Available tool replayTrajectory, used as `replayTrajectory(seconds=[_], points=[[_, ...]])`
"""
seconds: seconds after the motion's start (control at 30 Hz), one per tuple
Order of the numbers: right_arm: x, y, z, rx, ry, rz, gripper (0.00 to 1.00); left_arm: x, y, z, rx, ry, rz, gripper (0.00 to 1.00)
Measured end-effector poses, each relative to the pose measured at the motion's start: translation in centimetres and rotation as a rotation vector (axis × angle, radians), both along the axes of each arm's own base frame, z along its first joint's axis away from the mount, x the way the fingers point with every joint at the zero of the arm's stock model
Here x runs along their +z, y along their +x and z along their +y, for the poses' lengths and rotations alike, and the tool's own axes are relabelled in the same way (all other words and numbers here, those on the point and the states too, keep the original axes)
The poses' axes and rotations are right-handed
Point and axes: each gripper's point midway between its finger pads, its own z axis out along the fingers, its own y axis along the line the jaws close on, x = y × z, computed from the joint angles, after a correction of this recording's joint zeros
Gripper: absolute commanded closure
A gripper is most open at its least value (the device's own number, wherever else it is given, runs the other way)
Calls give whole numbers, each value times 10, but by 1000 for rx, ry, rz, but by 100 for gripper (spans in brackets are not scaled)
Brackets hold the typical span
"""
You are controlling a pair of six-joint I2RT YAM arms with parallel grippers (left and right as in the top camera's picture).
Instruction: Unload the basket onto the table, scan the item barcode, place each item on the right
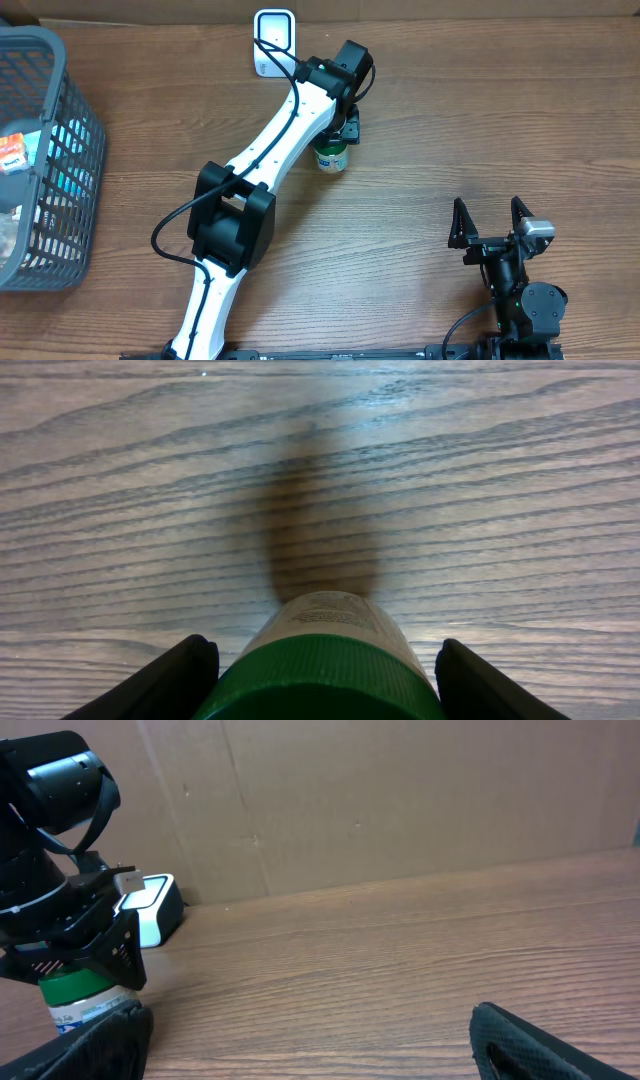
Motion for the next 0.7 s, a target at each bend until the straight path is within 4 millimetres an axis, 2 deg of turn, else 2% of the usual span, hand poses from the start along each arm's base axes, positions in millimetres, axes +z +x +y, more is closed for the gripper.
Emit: replayTrajectory(seconds=[0.23,0.47,0.57,0.7], points=[[0,0,0,0,0,0,0,-1,3,-10,-12,-14,-30,46],[0,0,0,0,0,0,0,-22,-5,-19,-32,-9,-26,46],[0,0,0,0,0,-1,0,-25,-4,-21,-30,-9,-33,43],[0,0,0,0,0,0,0,-25,-4,-21,-26,-10,-38,33]])
